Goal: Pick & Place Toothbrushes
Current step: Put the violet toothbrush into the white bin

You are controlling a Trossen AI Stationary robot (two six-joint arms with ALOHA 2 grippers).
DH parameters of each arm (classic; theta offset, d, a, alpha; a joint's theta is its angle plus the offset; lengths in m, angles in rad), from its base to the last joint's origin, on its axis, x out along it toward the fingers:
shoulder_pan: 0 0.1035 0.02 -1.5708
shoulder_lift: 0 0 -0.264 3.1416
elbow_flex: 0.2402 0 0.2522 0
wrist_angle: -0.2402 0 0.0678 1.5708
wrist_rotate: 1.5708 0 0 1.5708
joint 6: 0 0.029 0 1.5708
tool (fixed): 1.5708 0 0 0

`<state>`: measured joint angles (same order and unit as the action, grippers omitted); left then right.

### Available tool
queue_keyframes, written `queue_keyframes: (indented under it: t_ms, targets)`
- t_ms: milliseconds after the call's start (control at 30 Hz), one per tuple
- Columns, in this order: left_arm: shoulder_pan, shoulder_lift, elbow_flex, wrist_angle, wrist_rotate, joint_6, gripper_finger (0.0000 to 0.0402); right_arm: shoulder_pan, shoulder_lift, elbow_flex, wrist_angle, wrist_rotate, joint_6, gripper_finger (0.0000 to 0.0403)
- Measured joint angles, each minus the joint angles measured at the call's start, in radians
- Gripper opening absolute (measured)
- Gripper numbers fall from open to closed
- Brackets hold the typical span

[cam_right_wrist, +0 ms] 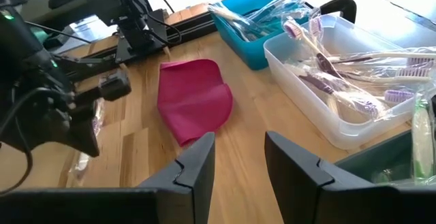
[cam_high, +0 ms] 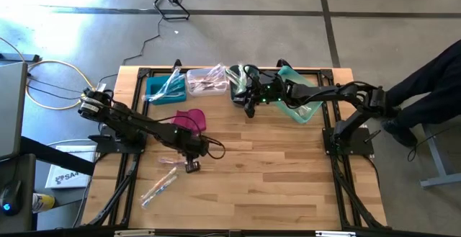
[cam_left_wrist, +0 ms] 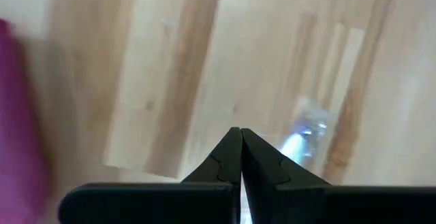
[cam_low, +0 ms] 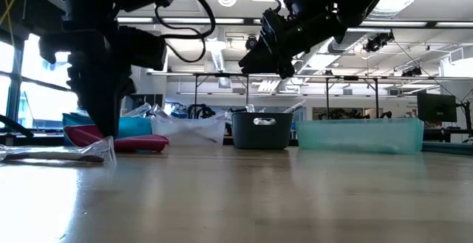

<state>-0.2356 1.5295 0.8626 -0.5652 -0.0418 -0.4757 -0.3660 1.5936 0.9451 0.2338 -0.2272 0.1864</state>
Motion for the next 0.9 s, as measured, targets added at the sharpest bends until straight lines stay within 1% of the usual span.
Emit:
queue_keyframes:
  t_ms: [100,200,400,533,667,800,900]
  targets:
    - [0.0,0.0,0.031,-0.062,-0.05,0.011,0.0,0.0,0.0,0.0,-0.001,-0.01,0.0,0.0121]
    - [0.0,0.0,0.065,-0.151,-0.06,0.011,0.0,0.0,0.0,0.0,-0.007,-0.011,0.004,0.0121]
    - [0.0,0.0,0.118,-0.304,-0.057,0.011,0.0,0.0,0.0,0.0,-0.017,-0.011,0.004,0.0121]
    - [0.0,-0.001,0.128,-0.383,-0.026,0.011,0.0,0.0,0.0,0.0,-0.017,-0.011,0.004,0.0121]
    - [0.0,-0.001,0.128,-0.411,-0.003,0.008,0.0,0.0,0.0,0.0,-0.018,-0.011,0.004,0.0121]
    - [0.0,-0.001,0.128,-0.391,-0.048,0.008,0.0,0.0,0.0,0.0,-0.018,-0.008,0.004,0.0121]
    - [0.0,-0.001,0.128,-0.356,-0.054,0.007,0.0,0.0,0.0,0.0,-0.018,-0.008,0.004,0.0121]
